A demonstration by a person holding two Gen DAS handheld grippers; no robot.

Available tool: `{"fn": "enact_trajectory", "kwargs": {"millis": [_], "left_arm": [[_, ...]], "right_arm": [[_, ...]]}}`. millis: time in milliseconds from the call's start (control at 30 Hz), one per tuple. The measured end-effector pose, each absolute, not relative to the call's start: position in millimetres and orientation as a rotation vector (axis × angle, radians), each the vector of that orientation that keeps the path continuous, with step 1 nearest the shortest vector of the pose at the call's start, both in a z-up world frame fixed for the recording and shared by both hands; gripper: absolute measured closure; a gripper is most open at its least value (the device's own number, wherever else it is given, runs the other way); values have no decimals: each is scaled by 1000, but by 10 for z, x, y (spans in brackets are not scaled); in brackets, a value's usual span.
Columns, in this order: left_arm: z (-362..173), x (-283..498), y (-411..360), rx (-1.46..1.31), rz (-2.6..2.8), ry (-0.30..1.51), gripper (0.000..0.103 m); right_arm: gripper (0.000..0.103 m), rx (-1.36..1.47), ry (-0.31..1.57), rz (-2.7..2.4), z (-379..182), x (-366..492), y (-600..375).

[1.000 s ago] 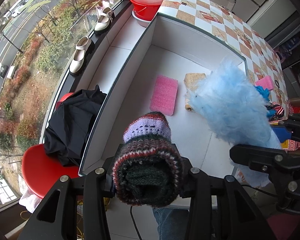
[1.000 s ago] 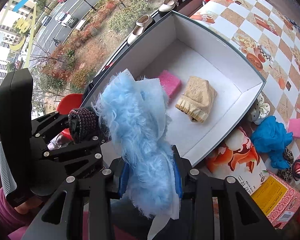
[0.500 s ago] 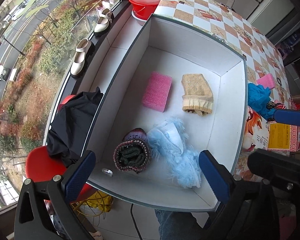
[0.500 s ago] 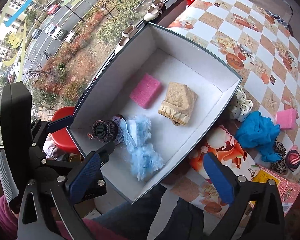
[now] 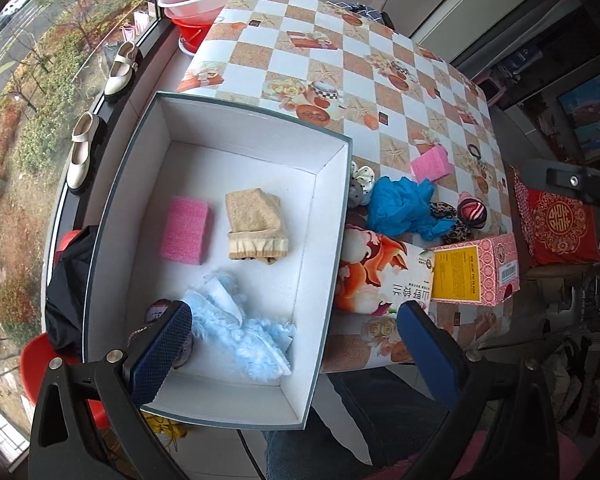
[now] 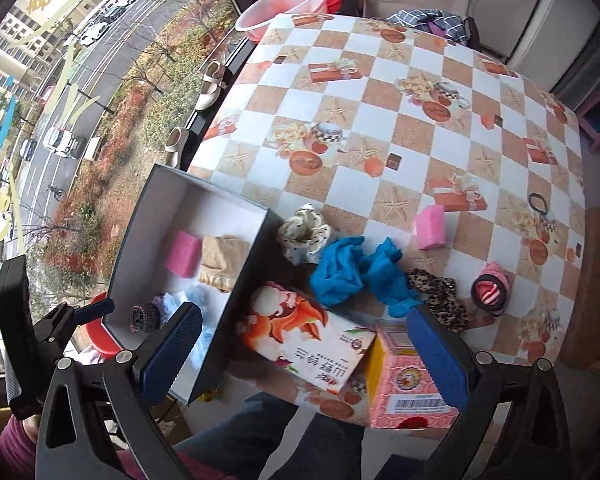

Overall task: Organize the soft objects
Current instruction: 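Withdraw both tools from the box toward the remaining items on the table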

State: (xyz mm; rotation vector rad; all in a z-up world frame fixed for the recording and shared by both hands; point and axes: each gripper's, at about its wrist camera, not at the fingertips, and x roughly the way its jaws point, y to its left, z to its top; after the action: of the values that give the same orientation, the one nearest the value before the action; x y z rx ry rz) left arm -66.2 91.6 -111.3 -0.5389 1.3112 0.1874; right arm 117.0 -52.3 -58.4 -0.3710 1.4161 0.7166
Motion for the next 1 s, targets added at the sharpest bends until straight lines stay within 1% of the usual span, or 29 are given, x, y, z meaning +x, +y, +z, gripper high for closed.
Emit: {"fn": "enact_trajectory", "kwargs": {"millis": [167,467,700,833,1000], "left_arm": [[-1134,-335,600,-491,133,1349,0],[-1210,172,281,-484,124,1417,1],[-1258,1047,38,-401,117,1442,0],[-1521,1672,-189,-370,64,1494,1],[-2110,2140,-527,-328,15,1655,1]], "right_arm": [[0,-367,1465,599,-810,1668,-954],[0,-394,1562,537,-1476,2142,-1352],[0,-300,1630,432,-1839,2396,-1919],[0,-230,1657,398,-1914,2438,-2285],[0,-146,1691,343,-2000,2449,-2713]]}}
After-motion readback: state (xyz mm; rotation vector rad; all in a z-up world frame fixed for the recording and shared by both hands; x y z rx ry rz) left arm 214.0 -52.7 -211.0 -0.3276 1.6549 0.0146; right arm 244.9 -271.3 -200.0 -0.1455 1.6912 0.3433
